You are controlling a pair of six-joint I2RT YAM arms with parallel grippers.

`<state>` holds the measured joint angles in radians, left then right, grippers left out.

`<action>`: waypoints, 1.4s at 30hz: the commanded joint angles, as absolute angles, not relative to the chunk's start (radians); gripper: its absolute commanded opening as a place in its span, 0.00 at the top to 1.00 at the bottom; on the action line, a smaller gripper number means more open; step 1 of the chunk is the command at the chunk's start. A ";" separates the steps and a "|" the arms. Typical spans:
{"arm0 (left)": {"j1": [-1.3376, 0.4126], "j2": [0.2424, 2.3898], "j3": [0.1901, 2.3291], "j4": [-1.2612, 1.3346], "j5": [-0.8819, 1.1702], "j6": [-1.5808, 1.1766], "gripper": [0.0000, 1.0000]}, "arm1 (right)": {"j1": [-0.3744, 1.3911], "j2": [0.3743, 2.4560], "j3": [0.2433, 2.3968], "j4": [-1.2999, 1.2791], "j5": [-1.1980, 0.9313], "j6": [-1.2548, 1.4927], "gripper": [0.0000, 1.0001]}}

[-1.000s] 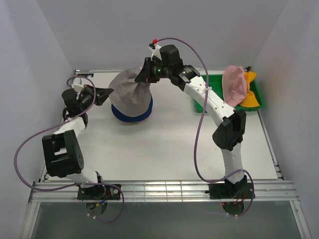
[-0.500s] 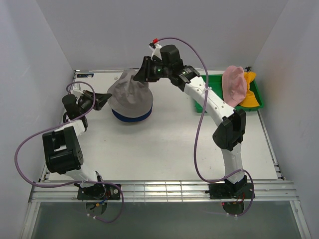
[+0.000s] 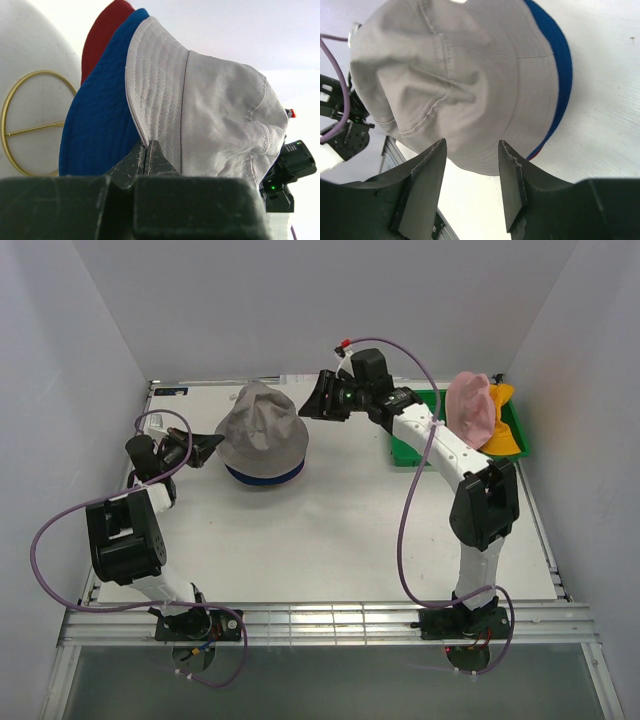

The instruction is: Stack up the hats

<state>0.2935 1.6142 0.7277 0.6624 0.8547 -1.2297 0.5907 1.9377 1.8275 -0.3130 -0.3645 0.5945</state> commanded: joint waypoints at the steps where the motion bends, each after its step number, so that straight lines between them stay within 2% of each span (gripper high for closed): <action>1: 0.307 1.621 0.710 0.672 0.859 -1.195 1.00 | 0.552 1.848 1.764 -0.166 -0.416 0.638 0.48; 9: 0.314 1.632 0.699 0.670 0.862 -1.181 1.00 | 0.496 1.850 1.577 -0.017 -0.514 0.739 0.45; 24: 0.316 1.637 0.699 0.652 0.854 -1.158 1.00 | 0.474 1.999 1.525 0.150 -0.581 0.865 0.43; 42: 0.314 1.646 0.699 0.649 0.856 -1.157 1.00 | 0.476 2.072 1.488 0.297 -0.601 0.980 0.42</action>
